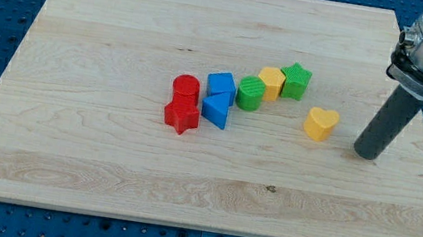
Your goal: Slide the yellow heart below to the green star
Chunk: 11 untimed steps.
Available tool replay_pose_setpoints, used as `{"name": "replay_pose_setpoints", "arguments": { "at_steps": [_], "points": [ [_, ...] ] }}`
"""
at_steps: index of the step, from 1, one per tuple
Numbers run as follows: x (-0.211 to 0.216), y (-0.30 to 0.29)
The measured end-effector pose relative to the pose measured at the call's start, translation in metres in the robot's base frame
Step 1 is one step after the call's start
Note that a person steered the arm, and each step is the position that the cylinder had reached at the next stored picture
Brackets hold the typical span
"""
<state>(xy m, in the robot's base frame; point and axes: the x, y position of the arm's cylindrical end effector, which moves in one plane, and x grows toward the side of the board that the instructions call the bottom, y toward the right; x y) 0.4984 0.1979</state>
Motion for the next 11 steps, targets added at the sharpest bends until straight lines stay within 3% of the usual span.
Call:
{"name": "replay_pose_setpoints", "arguments": {
  "at_steps": [4, 7, 8, 9, 10, 11],
  "points": [
    [-0.001, -0.103],
    [0.061, -0.063],
    [0.059, -0.057],
    [0.032, -0.055],
    [-0.032, -0.055],
    [-0.037, -0.055]
  ]
}}
